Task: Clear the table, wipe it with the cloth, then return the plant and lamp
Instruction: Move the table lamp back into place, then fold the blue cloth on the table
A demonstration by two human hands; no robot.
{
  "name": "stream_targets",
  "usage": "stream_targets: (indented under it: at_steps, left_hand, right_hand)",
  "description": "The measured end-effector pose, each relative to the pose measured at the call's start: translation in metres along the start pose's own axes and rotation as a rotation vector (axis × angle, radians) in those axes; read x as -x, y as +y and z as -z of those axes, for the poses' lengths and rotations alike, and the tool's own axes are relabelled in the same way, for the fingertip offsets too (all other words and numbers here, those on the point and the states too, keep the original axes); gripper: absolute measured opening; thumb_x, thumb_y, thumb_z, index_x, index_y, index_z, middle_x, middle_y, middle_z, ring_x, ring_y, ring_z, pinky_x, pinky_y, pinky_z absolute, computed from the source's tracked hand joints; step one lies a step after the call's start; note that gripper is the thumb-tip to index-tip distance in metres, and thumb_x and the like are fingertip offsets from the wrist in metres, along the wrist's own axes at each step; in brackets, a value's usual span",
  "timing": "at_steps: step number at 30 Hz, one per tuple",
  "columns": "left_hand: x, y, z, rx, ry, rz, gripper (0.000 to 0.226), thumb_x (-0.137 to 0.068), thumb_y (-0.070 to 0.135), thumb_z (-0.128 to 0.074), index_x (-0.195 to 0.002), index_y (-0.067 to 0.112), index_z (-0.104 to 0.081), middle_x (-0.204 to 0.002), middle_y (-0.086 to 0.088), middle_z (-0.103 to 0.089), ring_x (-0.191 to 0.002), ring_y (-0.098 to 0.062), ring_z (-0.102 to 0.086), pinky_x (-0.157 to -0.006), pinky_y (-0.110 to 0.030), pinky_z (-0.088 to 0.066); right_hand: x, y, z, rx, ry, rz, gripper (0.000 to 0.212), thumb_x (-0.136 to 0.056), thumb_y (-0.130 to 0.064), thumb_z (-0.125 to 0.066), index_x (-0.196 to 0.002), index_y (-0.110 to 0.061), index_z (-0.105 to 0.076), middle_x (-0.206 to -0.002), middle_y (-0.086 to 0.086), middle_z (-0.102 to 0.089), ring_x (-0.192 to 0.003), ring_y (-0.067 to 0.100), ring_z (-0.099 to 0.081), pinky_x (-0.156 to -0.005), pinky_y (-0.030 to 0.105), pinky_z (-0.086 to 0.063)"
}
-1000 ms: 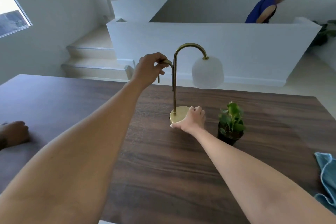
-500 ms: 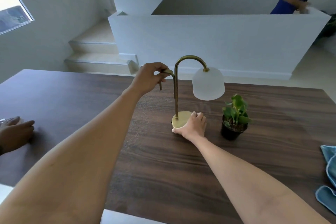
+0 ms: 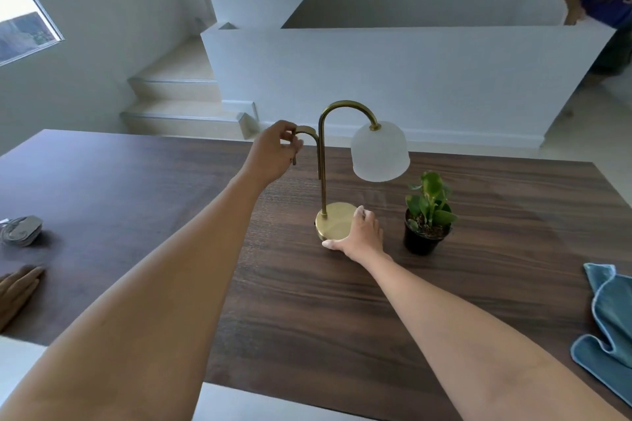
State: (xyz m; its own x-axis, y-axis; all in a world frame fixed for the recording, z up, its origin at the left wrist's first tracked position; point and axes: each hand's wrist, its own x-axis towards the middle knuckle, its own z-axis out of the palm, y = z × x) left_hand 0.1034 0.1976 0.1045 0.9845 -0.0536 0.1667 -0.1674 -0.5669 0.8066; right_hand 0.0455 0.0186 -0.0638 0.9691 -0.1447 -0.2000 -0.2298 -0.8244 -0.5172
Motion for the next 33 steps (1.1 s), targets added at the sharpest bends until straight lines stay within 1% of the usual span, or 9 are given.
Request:
stream_targets:
  at_steps: [1, 5, 10, 15, 18, 21, 27, 29, 33]
  left_hand:
    - [0.008, 0.0, -0.004, -0.004, 0.017, 0.047, 0.036, -0.098, 0.015, -0.06, -0.132, 0.009, -0.054, -0.117, -0.006, -0.062, -0.082, -0.013, -0.062, -0.062, -0.017, -0.048]
    - [0.045, -0.023, -0.024, -0.139, -0.002, 0.232, 0.051, -0.096, 0.016, -0.06, -0.142, 0.002, -0.043, -0.139, -0.015, -0.047, -0.114, -0.029, -0.055, -0.096, -0.042, -0.051]
    - [0.101, -0.039, -0.055, -0.342, -0.181, 0.335, 0.036, -0.096, 0.019, -0.057, -0.127, 0.003, -0.05, -0.14, -0.017, -0.04, -0.101, -0.02, -0.044, -0.085, -0.033, -0.039]
    - [0.125, -0.025, -0.088, -0.389, -0.307, 0.234, 0.03, -0.094, 0.018, -0.056, -0.12, 0.003, -0.058, -0.132, -0.017, -0.05, -0.113, -0.029, -0.051, -0.089, -0.034, -0.043]
    - [0.137, -0.002, -0.112, -0.334, -0.378, 0.186, 0.022, -0.095, 0.019, -0.056, -0.097, 0.001, -0.068, -0.111, -0.015, -0.061, -0.1, -0.029, -0.059, -0.085, -0.031, -0.046]
    - [0.147, 0.023, -0.136, -0.275, -0.455, 0.133, 0.027, -0.097, 0.022, -0.056, -0.074, 0.009, -0.059, -0.079, -0.007, -0.06, -0.082, -0.026, -0.056, -0.076, -0.033, -0.046]
    - [0.159, 0.079, -0.188, -0.227, -0.57, 0.071, 0.022, -0.094, 0.028, -0.061, -0.075, 0.017, -0.061, -0.091, -0.007, -0.068, -0.092, -0.025, -0.063, -0.078, -0.031, -0.048]
    - [0.162, 0.096, -0.209, -0.187, -0.572, 0.067, 0.024, -0.094, 0.028, -0.06, -0.074, 0.015, -0.061, -0.085, -0.005, -0.067, -0.086, -0.024, -0.064, -0.08, -0.034, -0.051]
    - [0.163, 0.127, -0.259, -0.127, -0.55, 0.066, 0.02, -0.094, 0.028, -0.06, -0.081, 0.014, -0.061, -0.078, -0.002, -0.064, -0.08, -0.024, -0.062, -0.071, -0.031, -0.048]
  right_hand:
    - [0.003, 0.004, 0.002, -0.011, -0.002, 0.014, 0.128, -0.071, -0.064, -0.079, -0.159, -0.004, -0.008, -0.161, 0.013, -0.022, -0.148, 0.03, -0.025, -0.12, 0.043, -0.022]
    - [0.021, 0.016, 0.01, -0.017, -0.005, 0.09, 0.111, -0.085, -0.06, -0.068, -0.16, -0.007, -0.007, -0.163, 0.008, -0.019, -0.151, 0.025, -0.022, -0.12, 0.044, -0.02]
    - [0.05, 0.031, 0.029, -0.026, -0.064, 0.171, 0.079, -0.097, -0.037, -0.063, -0.16, -0.01, -0.022, -0.164, 0.005, -0.025, -0.149, 0.025, -0.031, -0.121, 0.043, -0.024]
    - [0.084, 0.063, 0.059, -0.167, -0.077, 0.175, 0.047, -0.095, -0.032, -0.065, -0.138, -0.016, -0.06, -0.141, 0.007, -0.056, -0.13, 0.02, -0.052, -0.109, 0.032, -0.04]
    - [0.107, 0.09, 0.084, -0.222, -0.064, 0.113, 0.037, -0.094, -0.033, -0.066, -0.128, -0.018, -0.068, -0.125, 0.004, -0.064, -0.116, 0.017, -0.06, -0.095, 0.028, -0.045]
    - [0.13, 0.119, 0.11, -0.236, -0.033, 0.05, 0.031, -0.094, -0.03, -0.065, -0.121, -0.017, -0.072, -0.116, 0.002, -0.071, -0.105, 0.014, -0.064, -0.088, 0.024, -0.043]
    - [0.167, 0.186, 0.16, -0.232, 0.091, -0.042, 0.024, -0.094, -0.031, -0.064, -0.111, -0.02, -0.076, -0.121, 0.0, -0.07, -0.113, 0.015, -0.062, -0.099, 0.029, -0.046]
    - [0.17, 0.211, 0.178, -0.225, 0.126, -0.045, 0.021, -0.093, -0.03, -0.065, -0.107, -0.02, -0.077, -0.117, -0.001, -0.072, -0.113, 0.014, -0.062, -0.099, 0.028, -0.045]
    - [0.163, 0.263, 0.213, -0.221, 0.167, -0.034, 0.016, -0.093, -0.029, -0.066, -0.101, -0.021, -0.078, -0.107, -0.005, -0.075, -0.106, 0.014, -0.066, -0.096, 0.029, -0.048]
